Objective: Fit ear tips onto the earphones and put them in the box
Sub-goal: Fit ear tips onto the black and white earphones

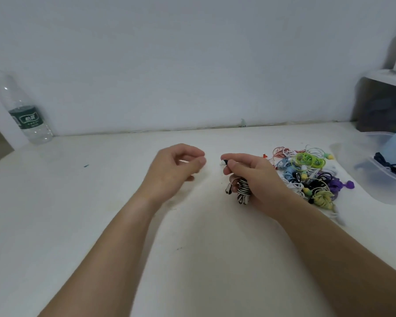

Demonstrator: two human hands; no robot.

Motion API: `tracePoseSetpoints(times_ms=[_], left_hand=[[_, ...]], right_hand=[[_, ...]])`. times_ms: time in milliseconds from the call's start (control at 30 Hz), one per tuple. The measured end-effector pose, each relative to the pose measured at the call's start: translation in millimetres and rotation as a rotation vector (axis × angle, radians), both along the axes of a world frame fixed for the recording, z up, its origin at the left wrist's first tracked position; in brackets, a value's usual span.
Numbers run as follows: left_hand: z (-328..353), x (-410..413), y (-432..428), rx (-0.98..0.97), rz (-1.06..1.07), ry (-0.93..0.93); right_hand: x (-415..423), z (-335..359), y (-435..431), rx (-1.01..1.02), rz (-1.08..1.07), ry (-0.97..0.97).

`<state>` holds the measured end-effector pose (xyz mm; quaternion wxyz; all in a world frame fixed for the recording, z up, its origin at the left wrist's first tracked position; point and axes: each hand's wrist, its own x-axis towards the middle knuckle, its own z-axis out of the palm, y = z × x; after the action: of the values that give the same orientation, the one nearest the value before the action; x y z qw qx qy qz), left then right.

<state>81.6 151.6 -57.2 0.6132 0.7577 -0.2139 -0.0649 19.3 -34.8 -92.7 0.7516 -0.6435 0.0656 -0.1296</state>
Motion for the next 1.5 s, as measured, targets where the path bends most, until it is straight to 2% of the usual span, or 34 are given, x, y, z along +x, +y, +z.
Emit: tracePoseSetpoints(times_ms=[67,133,200,333,433,800,1100,1300,1500], left_hand=[[5.4,9.9,19.4,0.064,0.112,-0.097],[10.9,18.9,41.5,0.115,0.186,-0.118],[15.6,27.7,61.7,0.250,0.226,-0.151],[14.0,40.7,83.8,0.655,0.180,-0.128],[6.3,42.0,91.9,0.781,0.142,-0.087],[-4.6,34.9,89.3,0.763,0.154,-0.061],[-5.3,33.5,87.7,0.646,0.084,-0.021],[-5.7,31.3,81.2,0.683,0.042,-0.015],[-6.9,27.0,77.0,0.779,0.061,-0.100]], right_hand=[[-0.3,-0.2,3.0,-0.013,0.029,-0.001],[0.1,0.4,7.3,-0.003,0.036,0.012],[0.8,1.0,11.7,0.000,0.032,0.033],[0.5,0.3,17.6,-0.053,0.051,0.049],[-1.7,-0.4,23.7,-0.103,0.076,0.058],[-2.7,-1.4,28.0,-0.176,0.096,0.056],[-1.3,-2.9,26.5,-0.190,0.087,0.058],[-1.9,-2.4,26.8,-0.178,0.090,0.066],[-1.6,-2.6,26.3,-0.187,0.091,0.068]])
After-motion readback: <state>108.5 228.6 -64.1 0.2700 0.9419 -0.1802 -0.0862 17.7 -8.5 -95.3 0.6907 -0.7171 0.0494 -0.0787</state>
